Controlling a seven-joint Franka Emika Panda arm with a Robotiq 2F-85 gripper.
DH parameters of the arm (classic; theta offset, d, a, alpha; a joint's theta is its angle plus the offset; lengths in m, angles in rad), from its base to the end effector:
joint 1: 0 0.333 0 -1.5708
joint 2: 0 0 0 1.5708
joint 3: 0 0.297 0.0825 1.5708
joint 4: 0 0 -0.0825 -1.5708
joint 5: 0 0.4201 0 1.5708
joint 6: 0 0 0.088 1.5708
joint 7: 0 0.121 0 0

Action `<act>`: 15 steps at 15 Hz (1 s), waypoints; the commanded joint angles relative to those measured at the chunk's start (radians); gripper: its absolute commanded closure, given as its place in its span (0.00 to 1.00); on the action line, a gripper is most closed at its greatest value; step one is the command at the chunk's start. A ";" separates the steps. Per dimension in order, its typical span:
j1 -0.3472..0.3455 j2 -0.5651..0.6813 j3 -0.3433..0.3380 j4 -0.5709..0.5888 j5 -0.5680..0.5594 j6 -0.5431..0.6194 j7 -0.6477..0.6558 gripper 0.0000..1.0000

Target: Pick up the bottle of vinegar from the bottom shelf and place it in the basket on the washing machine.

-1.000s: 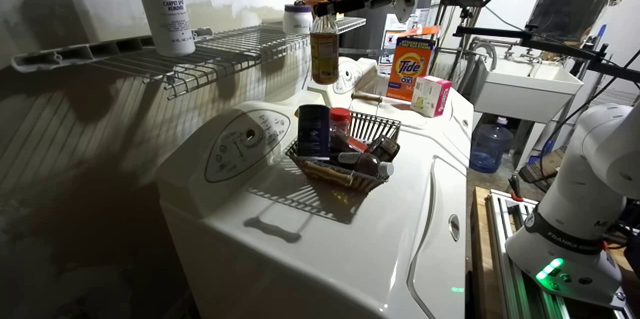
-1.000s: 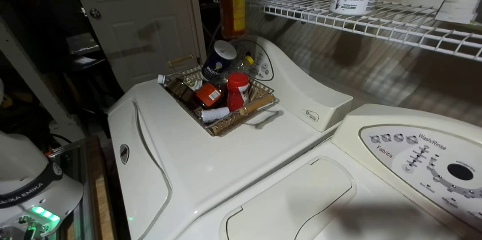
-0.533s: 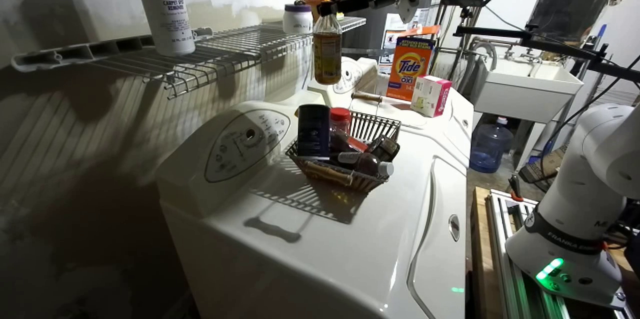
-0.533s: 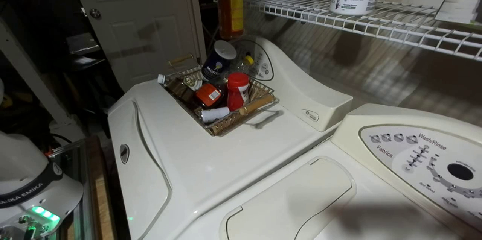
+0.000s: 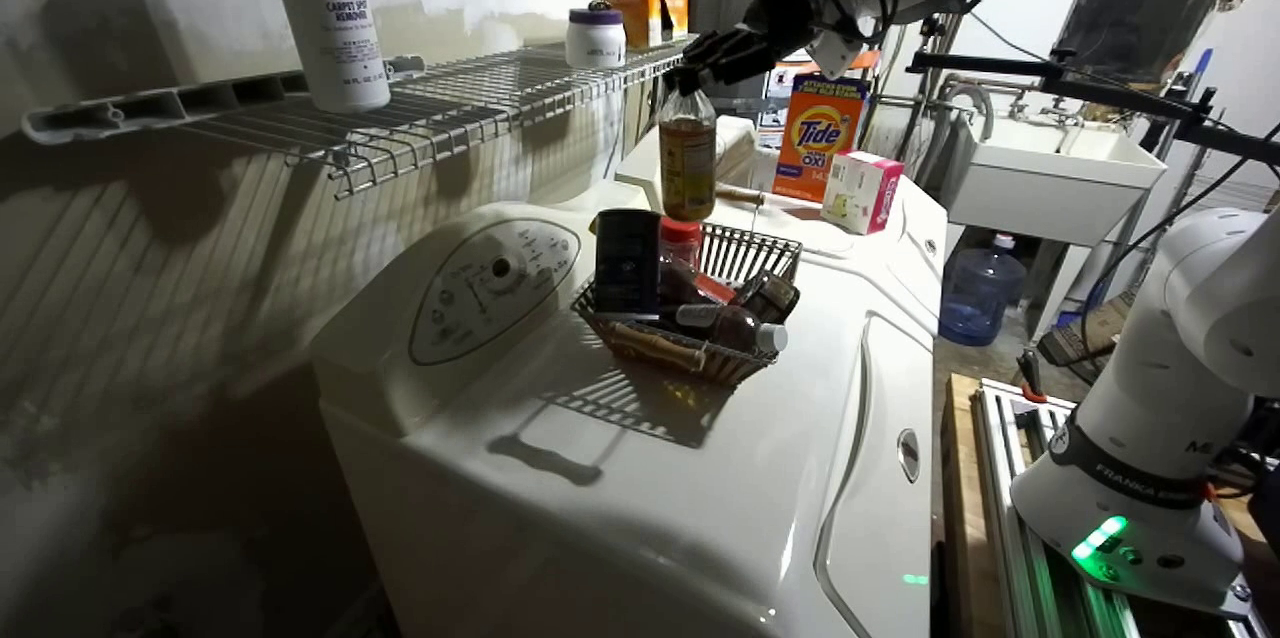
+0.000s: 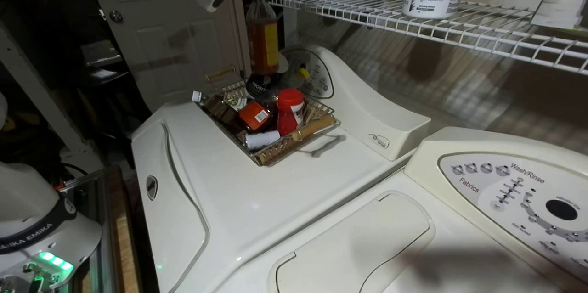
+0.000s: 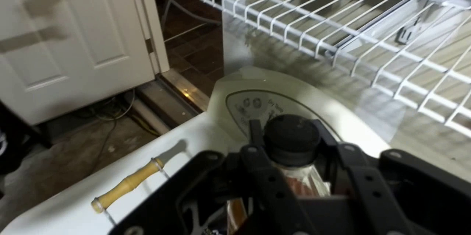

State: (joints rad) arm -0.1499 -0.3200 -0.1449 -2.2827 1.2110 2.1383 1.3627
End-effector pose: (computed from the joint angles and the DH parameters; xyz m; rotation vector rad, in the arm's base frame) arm 0.5174 -0.1068 0.4862 -0.8607 1.8839 0.5170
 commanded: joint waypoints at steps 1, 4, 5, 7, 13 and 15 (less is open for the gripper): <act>-0.052 -0.092 -0.027 -0.039 -0.085 -0.105 -0.040 0.90; -0.087 -0.098 -0.046 -0.043 -0.151 -0.170 -0.073 0.90; -0.098 -0.100 -0.053 -0.046 -0.170 -0.197 -0.082 0.90; -0.117 -0.102 -0.061 -0.059 -0.203 -0.230 -0.103 0.90; -0.140 -0.066 -0.088 -0.092 -0.186 -0.230 -0.248 0.90; -0.147 -0.055 -0.086 -0.110 -0.188 -0.205 -0.280 0.90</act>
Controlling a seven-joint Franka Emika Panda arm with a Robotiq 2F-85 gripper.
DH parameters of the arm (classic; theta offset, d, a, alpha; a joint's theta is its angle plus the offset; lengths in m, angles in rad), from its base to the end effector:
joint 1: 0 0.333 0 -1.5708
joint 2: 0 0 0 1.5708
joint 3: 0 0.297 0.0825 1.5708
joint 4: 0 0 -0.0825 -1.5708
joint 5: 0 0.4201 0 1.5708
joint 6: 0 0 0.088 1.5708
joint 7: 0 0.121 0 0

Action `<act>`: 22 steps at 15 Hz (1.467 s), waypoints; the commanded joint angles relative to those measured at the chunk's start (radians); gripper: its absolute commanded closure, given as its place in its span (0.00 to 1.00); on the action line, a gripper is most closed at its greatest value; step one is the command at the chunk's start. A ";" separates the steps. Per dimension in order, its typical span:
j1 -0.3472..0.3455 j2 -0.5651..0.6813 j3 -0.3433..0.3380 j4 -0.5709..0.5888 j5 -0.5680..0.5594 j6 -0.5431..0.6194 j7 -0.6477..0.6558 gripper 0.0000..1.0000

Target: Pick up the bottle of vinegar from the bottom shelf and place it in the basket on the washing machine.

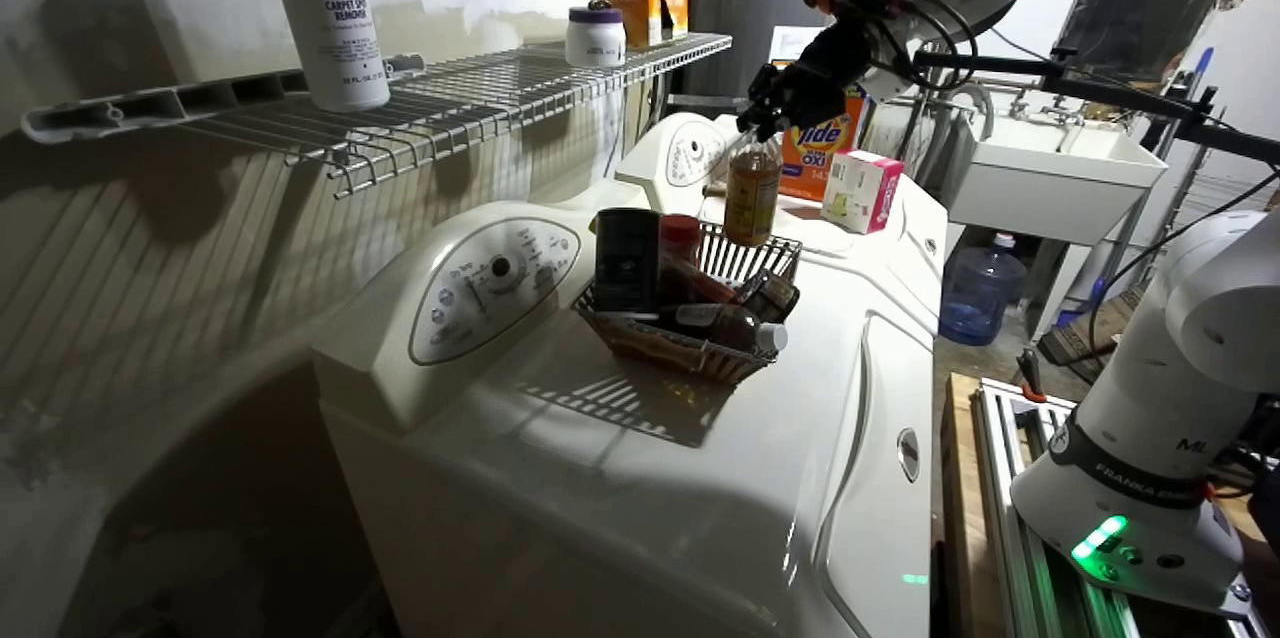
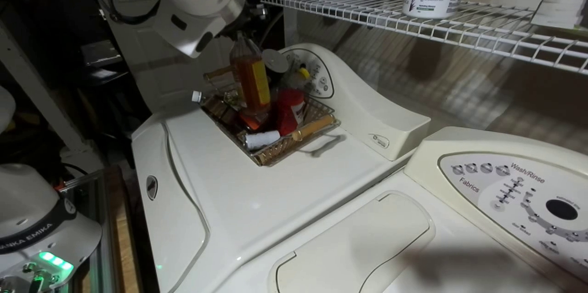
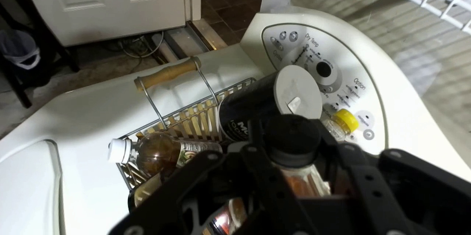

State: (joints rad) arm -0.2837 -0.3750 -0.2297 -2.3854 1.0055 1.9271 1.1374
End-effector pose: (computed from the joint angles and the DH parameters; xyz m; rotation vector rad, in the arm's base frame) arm 0.4492 -0.1749 0.4435 -1.1156 1.8686 0.4881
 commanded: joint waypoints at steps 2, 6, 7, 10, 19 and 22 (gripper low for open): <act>-0.017 0.020 -0.001 -0.022 0.022 0.024 -0.079 0.90; -0.013 0.066 0.000 -0.039 0.079 0.098 -0.134 0.90; -0.010 0.078 0.000 -0.040 0.099 0.120 -0.149 0.90; -0.005 0.108 -0.001 -0.035 0.145 0.153 -0.185 0.90; -0.009 0.075 0.005 -0.029 0.135 0.137 -0.135 0.01; -0.012 0.013 0.029 -0.038 0.089 0.147 -0.098 0.00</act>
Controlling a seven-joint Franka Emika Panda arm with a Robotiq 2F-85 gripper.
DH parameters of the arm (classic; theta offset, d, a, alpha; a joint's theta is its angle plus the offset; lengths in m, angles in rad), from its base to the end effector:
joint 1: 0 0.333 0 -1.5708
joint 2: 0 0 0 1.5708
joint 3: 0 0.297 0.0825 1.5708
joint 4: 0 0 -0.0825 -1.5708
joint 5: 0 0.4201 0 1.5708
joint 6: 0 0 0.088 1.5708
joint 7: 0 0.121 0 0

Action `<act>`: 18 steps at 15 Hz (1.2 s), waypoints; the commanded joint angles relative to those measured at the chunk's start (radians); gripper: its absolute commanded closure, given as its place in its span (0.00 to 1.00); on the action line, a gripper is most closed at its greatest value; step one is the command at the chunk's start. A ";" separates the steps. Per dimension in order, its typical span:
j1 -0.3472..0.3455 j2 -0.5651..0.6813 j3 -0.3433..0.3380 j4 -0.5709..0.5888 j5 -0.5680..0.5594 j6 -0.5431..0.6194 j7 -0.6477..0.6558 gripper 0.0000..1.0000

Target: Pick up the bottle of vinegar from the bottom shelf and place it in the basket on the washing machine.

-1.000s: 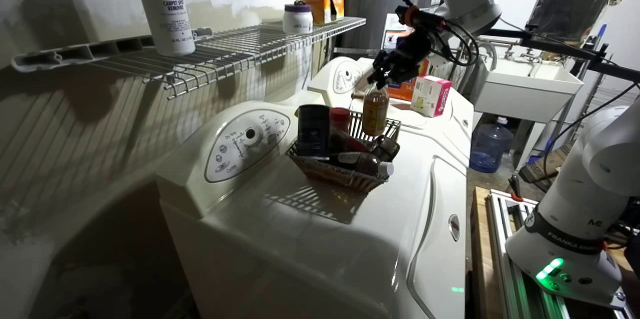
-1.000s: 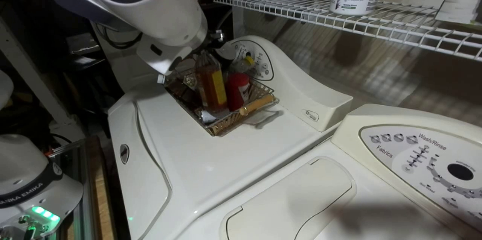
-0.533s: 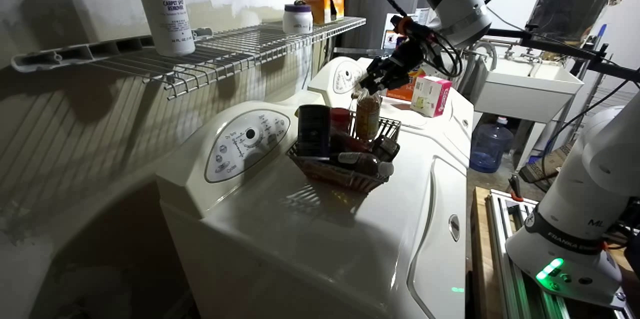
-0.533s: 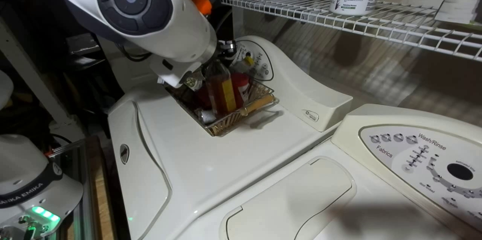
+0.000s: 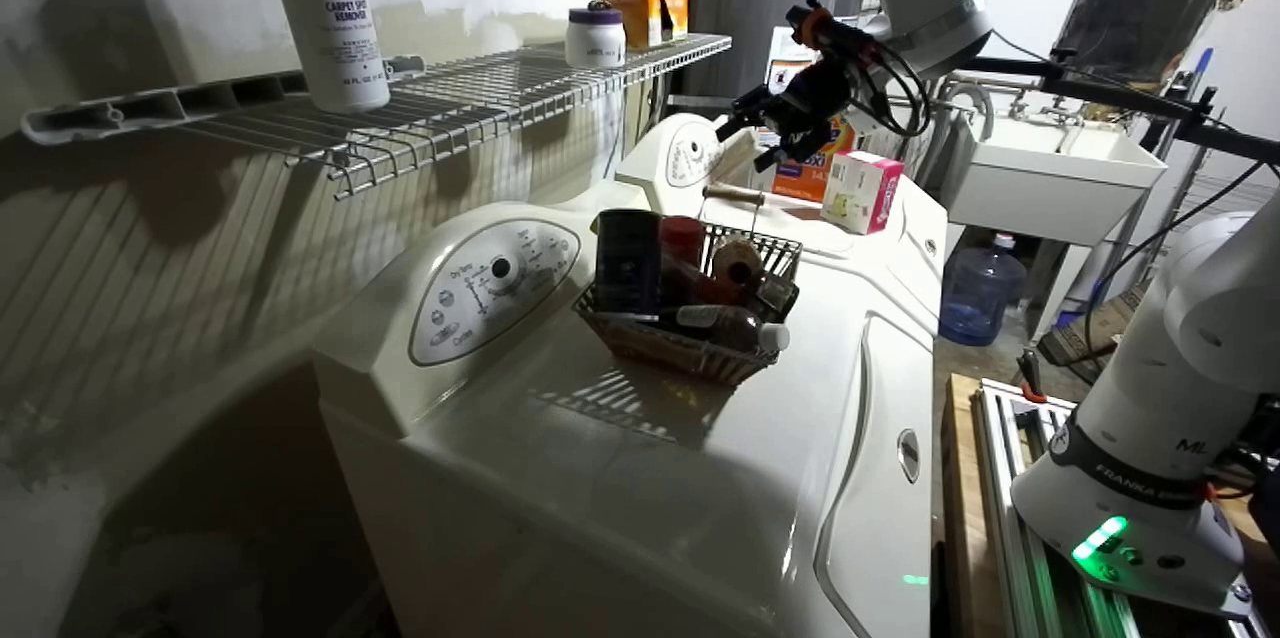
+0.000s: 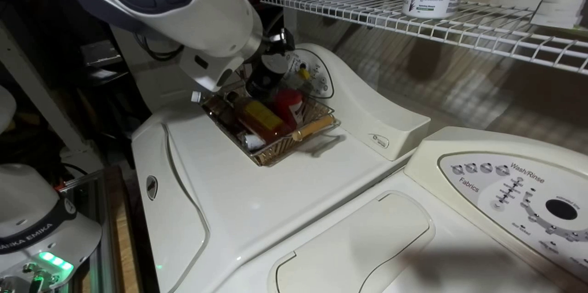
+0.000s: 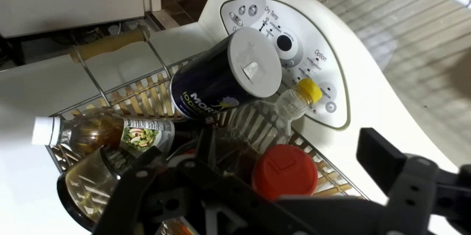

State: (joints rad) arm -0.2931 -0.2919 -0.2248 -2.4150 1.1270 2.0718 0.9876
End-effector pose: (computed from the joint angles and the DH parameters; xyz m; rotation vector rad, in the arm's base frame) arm 0.4591 -0.1945 0.3968 -1.0436 1.8702 0.3633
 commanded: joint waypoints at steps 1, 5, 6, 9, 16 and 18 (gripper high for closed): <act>-0.007 -0.096 0.041 -0.015 -0.065 0.025 0.070 0.00; -0.030 -0.182 0.122 -0.027 -0.297 0.105 0.148 0.00; -0.033 -0.200 0.141 -0.030 -0.351 0.125 0.173 0.00; -0.043 -0.233 0.190 -0.031 -0.534 0.157 0.261 0.00; -0.022 -0.266 0.200 -0.006 -0.815 0.052 0.388 0.00; 0.000 -0.246 0.179 -0.007 -0.793 0.073 0.361 0.00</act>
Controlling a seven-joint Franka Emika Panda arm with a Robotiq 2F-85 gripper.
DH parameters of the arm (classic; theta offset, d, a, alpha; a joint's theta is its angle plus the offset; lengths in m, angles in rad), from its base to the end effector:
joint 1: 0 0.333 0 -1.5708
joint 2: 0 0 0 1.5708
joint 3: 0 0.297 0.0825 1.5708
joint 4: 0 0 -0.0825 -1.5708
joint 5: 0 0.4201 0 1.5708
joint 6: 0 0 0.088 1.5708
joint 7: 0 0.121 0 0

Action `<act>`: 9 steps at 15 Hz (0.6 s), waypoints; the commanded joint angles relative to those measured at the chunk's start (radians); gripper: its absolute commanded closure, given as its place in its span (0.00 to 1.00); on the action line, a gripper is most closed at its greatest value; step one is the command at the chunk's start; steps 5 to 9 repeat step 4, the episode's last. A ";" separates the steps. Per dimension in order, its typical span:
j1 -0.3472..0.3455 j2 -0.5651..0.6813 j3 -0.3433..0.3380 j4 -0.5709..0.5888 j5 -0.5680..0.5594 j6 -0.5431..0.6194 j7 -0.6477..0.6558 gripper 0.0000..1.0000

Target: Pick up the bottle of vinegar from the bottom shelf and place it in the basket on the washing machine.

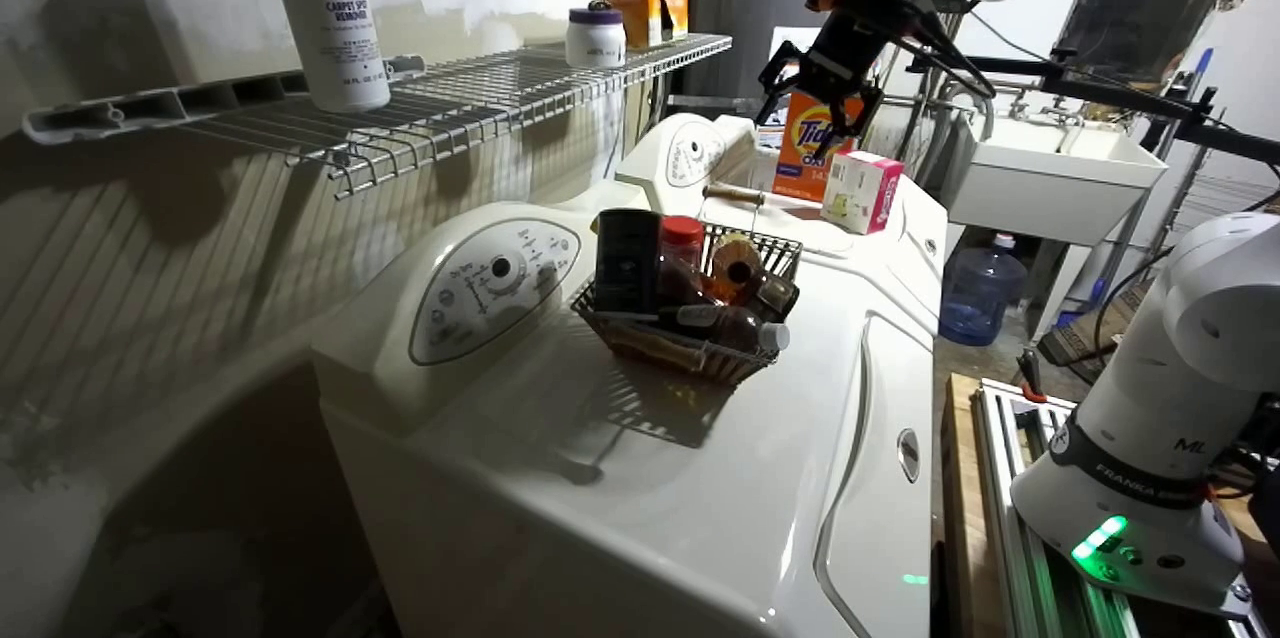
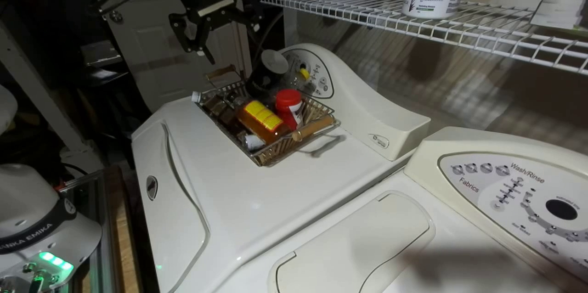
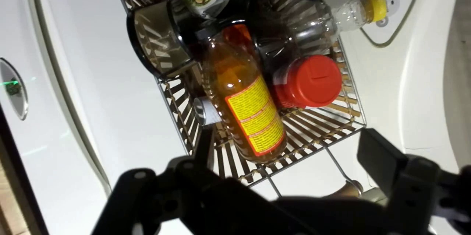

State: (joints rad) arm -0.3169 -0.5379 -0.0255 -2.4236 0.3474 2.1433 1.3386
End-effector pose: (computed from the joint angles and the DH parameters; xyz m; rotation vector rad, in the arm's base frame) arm 0.4399 -0.1376 0.4873 -1.6646 2.1655 -0.0912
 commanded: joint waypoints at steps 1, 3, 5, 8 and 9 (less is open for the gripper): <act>0.023 -0.004 -0.020 0.002 -0.023 -0.014 0.012 0.00; 0.022 -0.008 -0.019 0.002 -0.029 -0.027 0.012 0.00; 0.022 -0.009 -0.019 0.002 -0.029 -0.027 0.012 0.00; 0.022 -0.009 -0.019 0.002 -0.029 -0.027 0.012 0.00; 0.022 -0.009 -0.019 0.002 -0.029 -0.027 0.012 0.00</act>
